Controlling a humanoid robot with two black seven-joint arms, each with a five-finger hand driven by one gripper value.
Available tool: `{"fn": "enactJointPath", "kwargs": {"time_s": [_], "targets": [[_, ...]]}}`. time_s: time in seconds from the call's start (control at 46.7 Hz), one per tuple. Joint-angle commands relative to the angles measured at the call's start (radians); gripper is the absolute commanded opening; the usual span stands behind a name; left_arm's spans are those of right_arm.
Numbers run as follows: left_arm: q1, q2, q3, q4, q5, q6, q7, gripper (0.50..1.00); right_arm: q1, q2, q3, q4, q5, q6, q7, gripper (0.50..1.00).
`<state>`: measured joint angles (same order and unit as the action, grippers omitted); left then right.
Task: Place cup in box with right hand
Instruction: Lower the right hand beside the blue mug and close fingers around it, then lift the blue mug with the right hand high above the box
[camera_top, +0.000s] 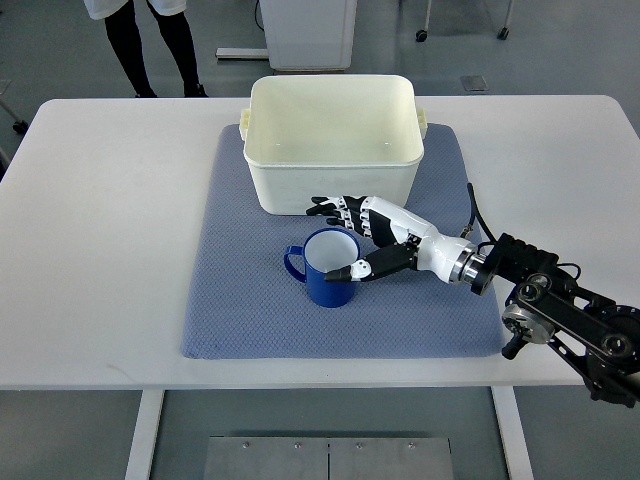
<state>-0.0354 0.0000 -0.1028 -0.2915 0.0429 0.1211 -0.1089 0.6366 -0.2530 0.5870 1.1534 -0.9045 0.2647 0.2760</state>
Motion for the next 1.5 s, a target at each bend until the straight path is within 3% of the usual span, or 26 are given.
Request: {"fn": "enactJointPath", "kwargs": {"time_s": [0.0,0.663,1.091,1.22,1.284,1.327,1.348,1.476], "targets": [[0.0,0.0,0.0,0.0,0.0,0.0,0.0,1.0,-0.002,0.001,-0.004,-0.001,-0.004,-0.005,0.0,0.981],[0.0,0.0,0.0,0.0,0.0,0.0,0.0,1.0,-0.009,0.037,-0.024,-0.087,-0.002,-0.044,-0.001,0.962],[0.0,0.0,0.0,-0.002,0.0,0.0,0.0,1.0,-0.017,0.041,-0.05,-0.107,-0.002,-0.048,0.023,0.853],[0.0,0.0,0.0,0.0,0.0,0.0,0.0,1.0,-0.015,0.041,-0.069,-0.107,-0.002,-0.048,0.043,0.763],[0.0,0.0,0.0,0.0,0.0,0.0,0.0,1.0,-0.015,0.038,-0.07,-0.107,-0.002,-0.047,0.049,0.649],[0.0,0.0,0.0,0.0,0.0,0.0,0.0,1.0,-0.014,0.038,-0.07,-0.107,-0.001,-0.047,0.051,0.523],[0.0,0.0,0.0,0.0,0.0,0.0,0.0,1.0,-0.015,0.038,-0.07,-0.107,-0.002,-0.047,0.051,0.5],[0.0,0.0,0.0,0.0,0.0,0.0,0.0,1.0,-0.014,0.04,-0.065,-0.11,-0.001,-0.048,0.052,0.5]]}}
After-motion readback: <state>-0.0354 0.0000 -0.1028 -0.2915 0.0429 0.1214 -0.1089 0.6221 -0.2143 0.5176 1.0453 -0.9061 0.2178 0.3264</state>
